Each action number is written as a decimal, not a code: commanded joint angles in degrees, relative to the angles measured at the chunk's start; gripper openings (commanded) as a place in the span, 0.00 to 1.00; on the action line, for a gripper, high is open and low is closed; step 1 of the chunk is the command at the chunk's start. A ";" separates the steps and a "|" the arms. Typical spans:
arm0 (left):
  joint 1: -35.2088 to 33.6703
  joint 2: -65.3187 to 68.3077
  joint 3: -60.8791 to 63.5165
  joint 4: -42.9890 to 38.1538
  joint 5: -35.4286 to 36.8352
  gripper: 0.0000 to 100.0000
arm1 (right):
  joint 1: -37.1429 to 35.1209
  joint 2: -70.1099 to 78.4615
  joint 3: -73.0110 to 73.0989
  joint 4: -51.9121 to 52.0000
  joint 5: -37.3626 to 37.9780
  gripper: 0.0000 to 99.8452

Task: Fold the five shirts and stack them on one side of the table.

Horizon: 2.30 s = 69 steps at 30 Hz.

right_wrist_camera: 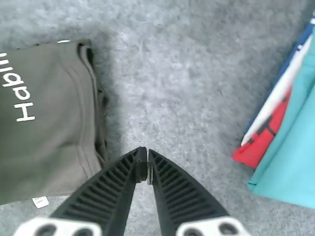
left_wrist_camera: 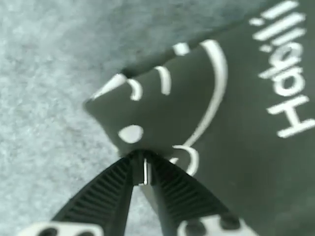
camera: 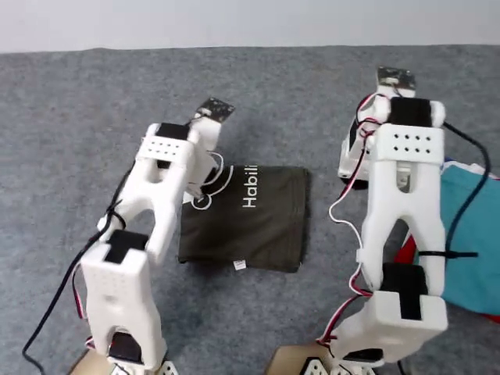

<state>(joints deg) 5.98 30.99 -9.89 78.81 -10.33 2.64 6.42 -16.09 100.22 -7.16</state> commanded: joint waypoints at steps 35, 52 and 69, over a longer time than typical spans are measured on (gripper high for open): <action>-5.36 20.22 -34.77 14.07 -0.26 0.01 | 0.31 -3.38 -2.73 2.33 0.09 0.01; 3.78 9.58 -34.15 21.71 3.69 0.01 | -0.92 -3.30 -2.64 2.33 0.09 0.01; -22.33 -16.18 -13.85 21.54 5.63 0.01 | -22.99 -2.77 20.40 -12.70 -3.52 0.01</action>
<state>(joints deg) -12.92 19.21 -25.36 99.12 -3.30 -16.97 6.42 2.64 92.04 -9.71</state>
